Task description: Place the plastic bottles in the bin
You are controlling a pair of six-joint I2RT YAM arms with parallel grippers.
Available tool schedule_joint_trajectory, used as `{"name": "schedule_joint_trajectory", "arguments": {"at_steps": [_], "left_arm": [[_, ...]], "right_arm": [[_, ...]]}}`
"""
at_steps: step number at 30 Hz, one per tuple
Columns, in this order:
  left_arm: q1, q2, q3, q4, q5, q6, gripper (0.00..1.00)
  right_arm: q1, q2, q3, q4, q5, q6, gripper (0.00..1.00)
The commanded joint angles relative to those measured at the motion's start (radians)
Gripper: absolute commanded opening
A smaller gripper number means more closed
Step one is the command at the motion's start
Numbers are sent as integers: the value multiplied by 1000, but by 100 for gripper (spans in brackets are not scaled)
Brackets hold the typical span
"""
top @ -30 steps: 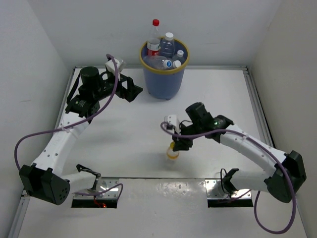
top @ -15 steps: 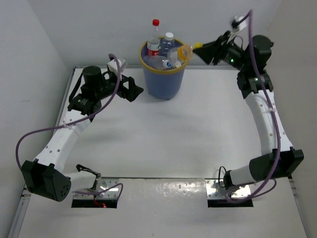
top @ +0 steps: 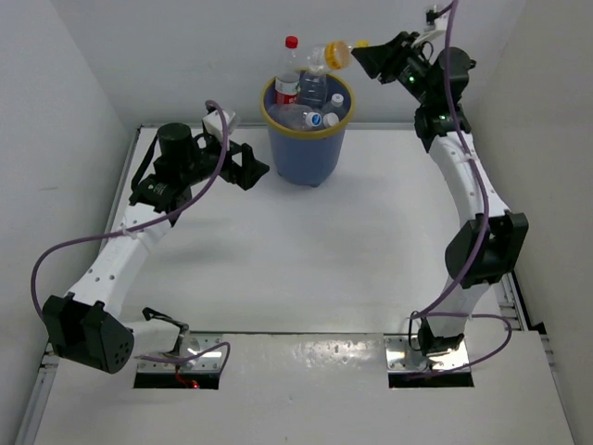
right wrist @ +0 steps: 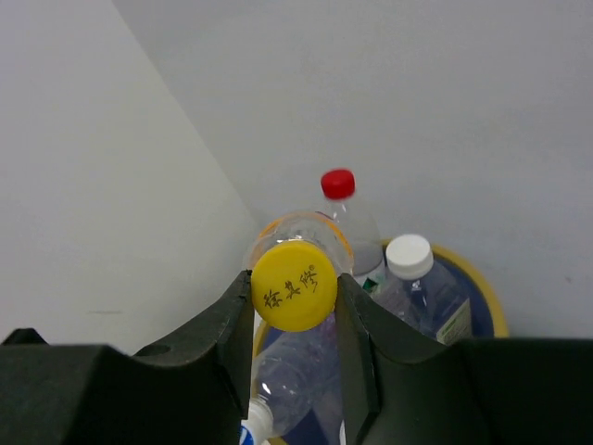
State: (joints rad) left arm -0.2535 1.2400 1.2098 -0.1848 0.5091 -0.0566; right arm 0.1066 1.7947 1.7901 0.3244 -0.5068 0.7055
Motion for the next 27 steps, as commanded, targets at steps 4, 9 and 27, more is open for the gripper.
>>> {"name": "schedule_joint_trajectory", "arguments": {"at_steps": [4, 9, 27], "left_arm": [[10, -2, -10, 47, -15, 8, 100], [10, 7, 10, -28, -50, 28, 100], [95, 59, 141, -297, -282, 12, 100]], "right_arm": [[56, 60, -12, 47, 16, -58, 0], [97, 140, 8, -24, 1, -123, 0], [45, -33, -66, -283, -24, -241, 83]]}}
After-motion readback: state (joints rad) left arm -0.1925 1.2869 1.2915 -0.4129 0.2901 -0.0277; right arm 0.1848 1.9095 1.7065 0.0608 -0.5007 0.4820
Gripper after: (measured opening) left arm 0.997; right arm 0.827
